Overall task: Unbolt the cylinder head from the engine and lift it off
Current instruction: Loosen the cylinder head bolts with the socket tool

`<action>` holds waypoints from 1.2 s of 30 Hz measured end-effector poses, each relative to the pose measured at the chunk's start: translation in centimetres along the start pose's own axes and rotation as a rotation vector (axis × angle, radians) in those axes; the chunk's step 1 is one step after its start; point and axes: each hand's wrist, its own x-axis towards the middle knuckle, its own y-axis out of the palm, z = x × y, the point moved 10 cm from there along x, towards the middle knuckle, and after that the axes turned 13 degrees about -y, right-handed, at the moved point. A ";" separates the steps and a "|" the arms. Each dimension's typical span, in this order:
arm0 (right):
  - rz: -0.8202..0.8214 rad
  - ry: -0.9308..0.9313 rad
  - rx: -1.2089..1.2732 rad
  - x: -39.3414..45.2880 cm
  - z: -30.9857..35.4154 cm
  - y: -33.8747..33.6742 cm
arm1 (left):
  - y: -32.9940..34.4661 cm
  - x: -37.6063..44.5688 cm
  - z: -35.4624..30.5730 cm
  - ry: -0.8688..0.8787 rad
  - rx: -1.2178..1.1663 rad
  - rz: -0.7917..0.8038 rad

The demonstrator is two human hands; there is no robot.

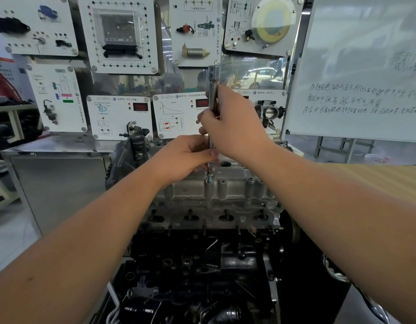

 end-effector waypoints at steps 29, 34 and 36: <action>0.006 -0.023 0.002 0.2 0.7 0.1 | 0.2 -0.3 -0.5 0.006 -0.045 0.014; -0.057 -0.038 -0.013 -0.1 0.8 -0.4 | -0.3 -0.8 -1.2 0.044 0.017 -0.050; -0.083 -0.043 -0.010 -0.3 0.8 -0.6 | -0.3 -1.2 -1.6 0.037 0.051 -0.079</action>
